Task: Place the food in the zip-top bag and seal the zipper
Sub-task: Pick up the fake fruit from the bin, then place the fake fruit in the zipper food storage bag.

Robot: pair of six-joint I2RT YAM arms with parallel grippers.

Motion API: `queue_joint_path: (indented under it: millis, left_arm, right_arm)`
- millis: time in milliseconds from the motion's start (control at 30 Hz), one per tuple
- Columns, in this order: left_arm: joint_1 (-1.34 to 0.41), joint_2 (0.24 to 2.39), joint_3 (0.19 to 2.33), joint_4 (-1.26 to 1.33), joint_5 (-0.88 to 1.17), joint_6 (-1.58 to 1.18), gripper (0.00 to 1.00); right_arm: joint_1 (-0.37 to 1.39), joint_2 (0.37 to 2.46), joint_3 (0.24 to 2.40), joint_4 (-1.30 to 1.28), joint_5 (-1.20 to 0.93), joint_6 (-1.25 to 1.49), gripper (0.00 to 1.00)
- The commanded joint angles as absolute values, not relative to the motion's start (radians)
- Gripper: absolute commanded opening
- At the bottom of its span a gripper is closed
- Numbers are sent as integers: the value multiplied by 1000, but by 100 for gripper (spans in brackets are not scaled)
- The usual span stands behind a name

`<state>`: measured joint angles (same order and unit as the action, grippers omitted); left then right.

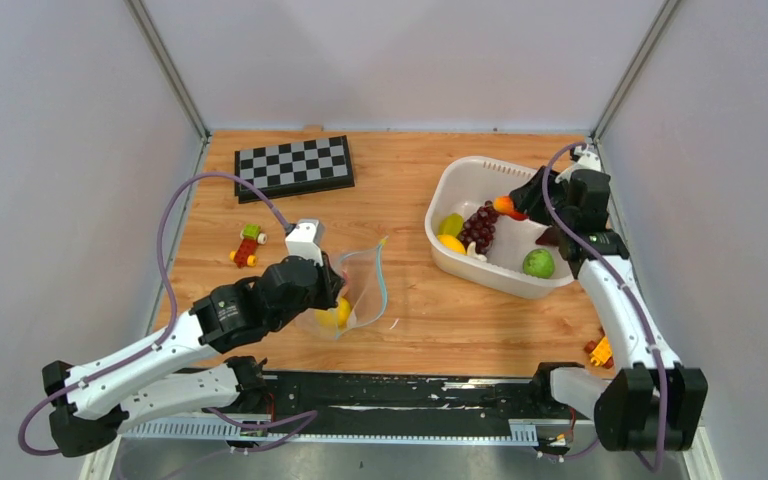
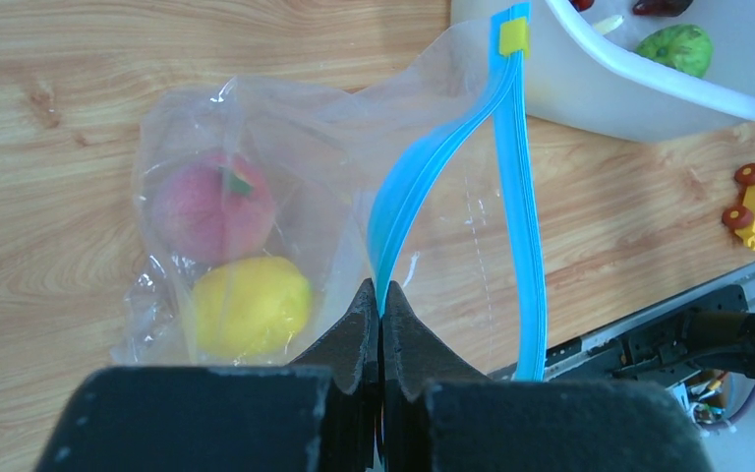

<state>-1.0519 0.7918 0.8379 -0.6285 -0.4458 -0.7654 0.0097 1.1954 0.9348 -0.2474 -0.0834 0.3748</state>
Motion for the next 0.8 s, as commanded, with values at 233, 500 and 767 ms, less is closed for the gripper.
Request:
queue_joint_path:
  millis: [233,500,767]
  left_arm:
    - [-1052,757,824,-592,-439,-786,0]
    - [-1051,760,810,-561,-399,-798,0]
    - [-1051,765,828,-568,-396,-791,0]
  right_arm:
    - [232,890,851,-244,-455,489,18]
    - [599,828,854,-156,-318,471,19]
    - [896,938,964,-234,-66,270,20]
